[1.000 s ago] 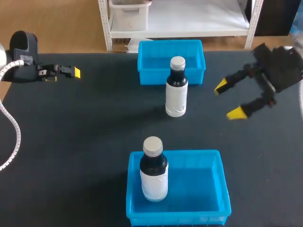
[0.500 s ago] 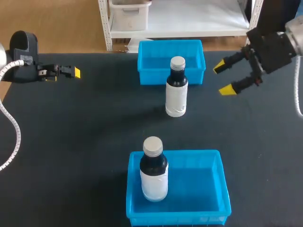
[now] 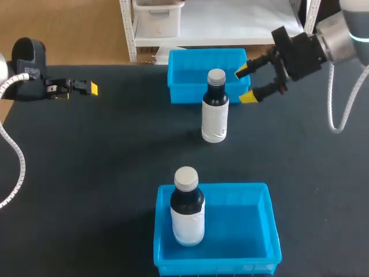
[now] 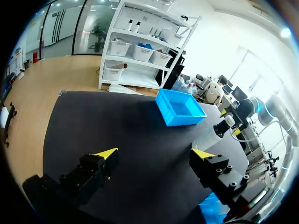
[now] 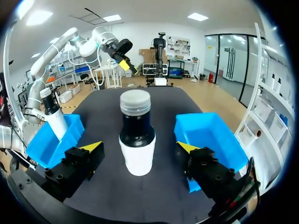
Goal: Pick up the bottle, and place it in the far bin if it is heavy, or in the near bin if it is light.
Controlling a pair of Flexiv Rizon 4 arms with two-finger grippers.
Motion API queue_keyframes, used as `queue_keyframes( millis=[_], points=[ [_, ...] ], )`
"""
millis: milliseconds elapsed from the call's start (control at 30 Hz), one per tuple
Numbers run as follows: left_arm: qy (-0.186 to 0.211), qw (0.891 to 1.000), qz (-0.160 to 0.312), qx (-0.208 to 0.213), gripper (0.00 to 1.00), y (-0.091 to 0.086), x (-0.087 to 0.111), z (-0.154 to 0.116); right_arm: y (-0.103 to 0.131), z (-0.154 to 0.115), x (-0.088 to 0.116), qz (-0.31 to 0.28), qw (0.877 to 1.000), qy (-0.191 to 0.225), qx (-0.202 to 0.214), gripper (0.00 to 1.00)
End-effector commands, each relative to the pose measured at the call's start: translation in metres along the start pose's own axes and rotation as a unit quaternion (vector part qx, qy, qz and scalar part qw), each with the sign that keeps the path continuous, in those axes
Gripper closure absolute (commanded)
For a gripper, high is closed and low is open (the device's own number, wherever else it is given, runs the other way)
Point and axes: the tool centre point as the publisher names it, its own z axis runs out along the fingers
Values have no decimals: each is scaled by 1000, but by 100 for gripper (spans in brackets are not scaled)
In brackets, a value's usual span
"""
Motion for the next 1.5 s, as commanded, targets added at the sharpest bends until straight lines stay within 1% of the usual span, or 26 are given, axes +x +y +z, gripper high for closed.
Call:
queue_keyframes(
  millis=[33, 167, 333, 600, 1233, 1300, 1333, 1500],
  points=[
    [0, 1000, 0, 0, 0, 0, 0, 0, -2, 8, -6, 0, 1000, -10, -2, 0],
    [0, 1000, 0, 0, 0, 0, 0, 0, 1, 17, -13, -1, 1000, -22, -8, 0],
    [0, 1000, 0, 0, 0, 0, 0, 0, 5, 30, -18, -4, 1000, -16, -11, 0],
    [0, 1000, 0, 0, 0, 0, 0, 0, 1, 46, -22, -2, 1000, -22, -16, 0],
    [0, 1000, 0, 0, 0, 0, 0, 0, 1, 53, -29, -6, 999, -34, -23, 0],
    [0, 1000, 0, 0, 0, 0, 0, 0, 3, 54, -31, -7, 999, -35, -25, 5],
    [0, 1000, 0, 0, 0, 0, 0, 0, 4, 54, -31, -8, 999, -35, -26, 9],
    [0, 1000, 0, 0, 0, 0, 0, 0, 8, 56, -33, -8, 999, -36, -30, 16]
  ],
)
